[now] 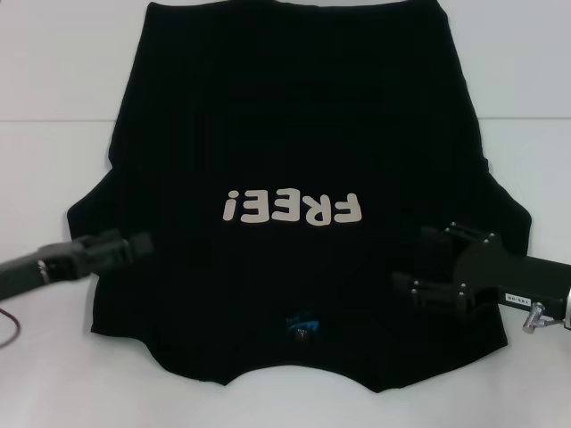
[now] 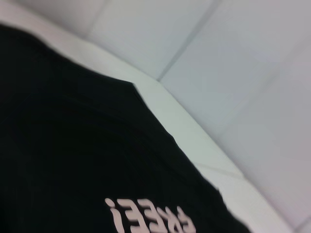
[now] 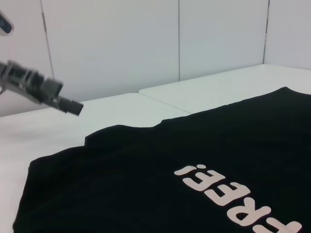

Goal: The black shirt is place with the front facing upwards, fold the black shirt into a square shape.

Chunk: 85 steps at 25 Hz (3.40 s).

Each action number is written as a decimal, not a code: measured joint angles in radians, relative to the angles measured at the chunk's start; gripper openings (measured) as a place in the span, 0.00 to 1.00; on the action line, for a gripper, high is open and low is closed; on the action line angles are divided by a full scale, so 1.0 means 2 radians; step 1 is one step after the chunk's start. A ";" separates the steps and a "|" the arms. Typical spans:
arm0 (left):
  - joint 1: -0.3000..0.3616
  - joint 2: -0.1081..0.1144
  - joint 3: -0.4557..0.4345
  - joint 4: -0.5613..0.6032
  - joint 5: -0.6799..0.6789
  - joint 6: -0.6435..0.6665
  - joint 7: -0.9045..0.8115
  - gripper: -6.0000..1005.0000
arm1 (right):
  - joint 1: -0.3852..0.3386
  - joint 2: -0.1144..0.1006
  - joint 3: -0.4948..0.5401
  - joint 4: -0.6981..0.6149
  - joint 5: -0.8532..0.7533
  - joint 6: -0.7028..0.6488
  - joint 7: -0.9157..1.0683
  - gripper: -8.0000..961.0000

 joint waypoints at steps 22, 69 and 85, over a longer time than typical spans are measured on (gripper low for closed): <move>-0.021 0.012 0.024 -0.008 0.015 -0.218 -0.180 0.94 | 0.005 0.000 -0.006 0.000 0.000 0.003 0.004 0.94; -0.047 -0.001 0.065 -0.028 0.042 -0.313 -0.233 0.38 | 0.000 0.001 -0.006 0.000 0.002 -0.001 0.005 0.94; -0.048 0.005 0.058 -0.027 0.038 -0.289 -0.234 0.00 | 0.000 0.001 -0.006 0.000 0.002 -0.001 0.005 0.94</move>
